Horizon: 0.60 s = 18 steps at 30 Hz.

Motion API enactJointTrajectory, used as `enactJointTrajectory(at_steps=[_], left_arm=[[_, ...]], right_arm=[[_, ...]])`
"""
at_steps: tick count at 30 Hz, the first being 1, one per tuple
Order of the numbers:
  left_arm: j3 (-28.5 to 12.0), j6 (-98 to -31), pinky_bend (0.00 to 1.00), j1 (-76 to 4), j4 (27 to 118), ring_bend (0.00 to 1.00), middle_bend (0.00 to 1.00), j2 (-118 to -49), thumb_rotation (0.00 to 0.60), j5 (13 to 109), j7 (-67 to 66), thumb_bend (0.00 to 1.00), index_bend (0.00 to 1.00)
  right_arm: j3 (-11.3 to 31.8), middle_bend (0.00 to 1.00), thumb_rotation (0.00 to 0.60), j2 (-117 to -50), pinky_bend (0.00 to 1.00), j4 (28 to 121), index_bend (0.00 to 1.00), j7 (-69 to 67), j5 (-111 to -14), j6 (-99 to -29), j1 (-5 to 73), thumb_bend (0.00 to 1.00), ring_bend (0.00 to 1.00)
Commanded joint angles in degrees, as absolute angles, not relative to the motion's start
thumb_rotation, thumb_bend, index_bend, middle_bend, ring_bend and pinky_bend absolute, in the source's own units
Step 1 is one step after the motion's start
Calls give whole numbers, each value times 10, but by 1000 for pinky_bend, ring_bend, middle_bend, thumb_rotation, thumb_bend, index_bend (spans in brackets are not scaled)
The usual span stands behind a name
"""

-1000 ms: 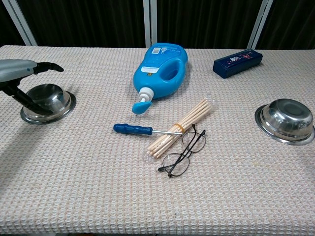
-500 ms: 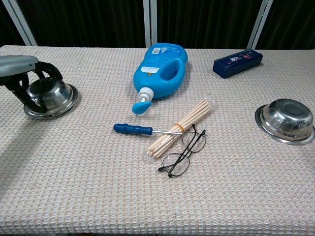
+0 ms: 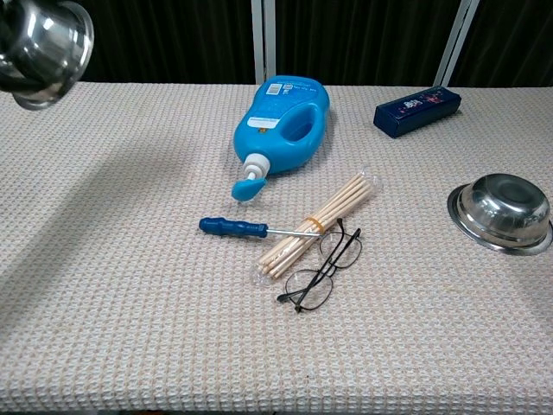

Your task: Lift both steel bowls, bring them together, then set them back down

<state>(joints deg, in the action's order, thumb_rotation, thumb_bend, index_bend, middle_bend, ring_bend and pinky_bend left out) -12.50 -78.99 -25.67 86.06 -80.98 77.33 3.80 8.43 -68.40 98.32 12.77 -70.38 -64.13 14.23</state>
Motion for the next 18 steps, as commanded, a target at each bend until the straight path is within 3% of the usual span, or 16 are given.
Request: enactJointTrajectory(at_steps=[1,12,18], left_arm=[[-111,-811,617,-228,871,456,626,-810,600,795,62,165,611],[-113,-787,615,-233,874,455,623,-805,600,788,53,164,610],[-113,-776,607,-236,876,454,617,-802,600,787,50,163,604]], right_arm=[[102,0,600,-634,0,1005,0,167,-621,-503,229,30,0],[87,0,600,-654,0,981,0,245,-519,-443,320,0,0],[63,0,600,-665,0,988,0,271,-478,-444,347,0,0]])
